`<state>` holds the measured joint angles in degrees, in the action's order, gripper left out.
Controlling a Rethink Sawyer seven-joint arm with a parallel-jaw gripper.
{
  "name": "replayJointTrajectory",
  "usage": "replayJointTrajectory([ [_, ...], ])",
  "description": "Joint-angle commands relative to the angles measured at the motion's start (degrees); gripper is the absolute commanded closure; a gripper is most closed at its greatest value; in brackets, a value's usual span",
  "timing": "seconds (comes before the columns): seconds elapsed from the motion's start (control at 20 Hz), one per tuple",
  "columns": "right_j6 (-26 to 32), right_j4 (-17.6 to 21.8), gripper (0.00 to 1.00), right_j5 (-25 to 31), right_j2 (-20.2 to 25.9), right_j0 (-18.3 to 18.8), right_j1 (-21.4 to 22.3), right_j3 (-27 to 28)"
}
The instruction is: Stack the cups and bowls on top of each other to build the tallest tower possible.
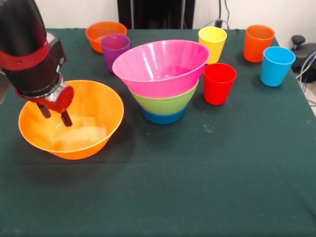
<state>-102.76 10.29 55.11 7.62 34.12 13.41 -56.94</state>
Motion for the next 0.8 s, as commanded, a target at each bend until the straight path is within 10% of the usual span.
replayJointTrajectory([
  [0.05,13.6,4.6,0.00,4.4,3.5,-2.4,5.1,-5.6],
  [0.8,10.5,4.0,0.00,-0.4,3.7,-0.4,12.4,-18.1],
])
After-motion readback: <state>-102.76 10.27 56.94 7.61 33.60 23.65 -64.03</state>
